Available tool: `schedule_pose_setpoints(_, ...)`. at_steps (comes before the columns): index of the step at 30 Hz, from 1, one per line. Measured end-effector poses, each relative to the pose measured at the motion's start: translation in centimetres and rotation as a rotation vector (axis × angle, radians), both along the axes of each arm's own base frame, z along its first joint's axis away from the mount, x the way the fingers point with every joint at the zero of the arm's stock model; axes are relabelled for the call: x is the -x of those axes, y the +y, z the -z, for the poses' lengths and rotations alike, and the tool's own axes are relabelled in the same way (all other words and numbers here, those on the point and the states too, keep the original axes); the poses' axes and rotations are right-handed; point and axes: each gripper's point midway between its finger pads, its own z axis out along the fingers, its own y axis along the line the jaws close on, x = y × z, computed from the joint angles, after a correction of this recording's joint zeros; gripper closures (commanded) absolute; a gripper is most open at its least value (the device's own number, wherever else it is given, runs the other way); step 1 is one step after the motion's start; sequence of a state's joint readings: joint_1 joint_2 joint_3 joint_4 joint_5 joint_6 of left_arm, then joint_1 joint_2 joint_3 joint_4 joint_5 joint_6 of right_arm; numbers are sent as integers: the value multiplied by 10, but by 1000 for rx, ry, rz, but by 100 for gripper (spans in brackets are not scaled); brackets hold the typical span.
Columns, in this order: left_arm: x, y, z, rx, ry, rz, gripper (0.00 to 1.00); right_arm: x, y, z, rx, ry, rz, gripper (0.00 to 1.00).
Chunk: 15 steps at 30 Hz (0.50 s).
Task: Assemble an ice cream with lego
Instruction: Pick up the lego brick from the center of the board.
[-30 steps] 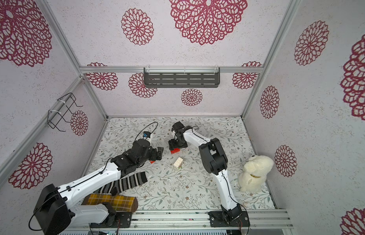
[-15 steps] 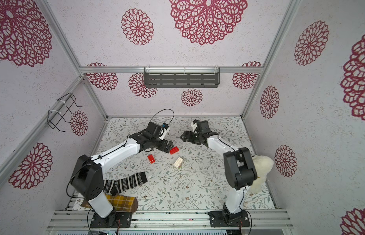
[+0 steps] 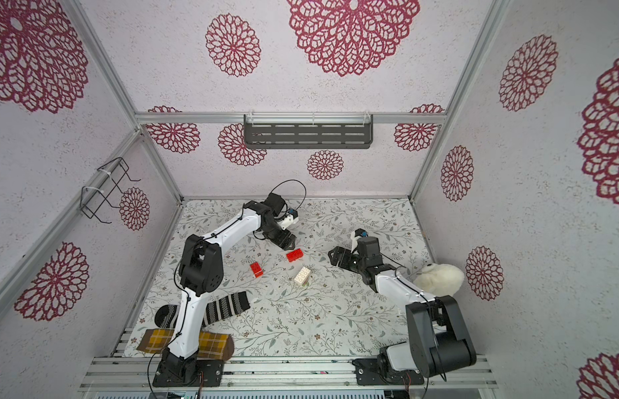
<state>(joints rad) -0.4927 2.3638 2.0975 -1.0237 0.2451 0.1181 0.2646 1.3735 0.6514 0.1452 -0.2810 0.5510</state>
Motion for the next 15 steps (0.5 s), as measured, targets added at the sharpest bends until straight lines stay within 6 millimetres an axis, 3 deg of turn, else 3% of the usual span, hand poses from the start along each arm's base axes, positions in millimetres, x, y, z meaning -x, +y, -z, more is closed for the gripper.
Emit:
schedule_pose_setpoints(6, 11, -12, 23, -42, 72, 57, 22, 0, -3, 2, -2, -31, 20, 12)
schedule_pose_setpoints(15, 19, -27, 32, -96, 72, 111, 26, -4, -4, -2, -4, -50, 28, 12)
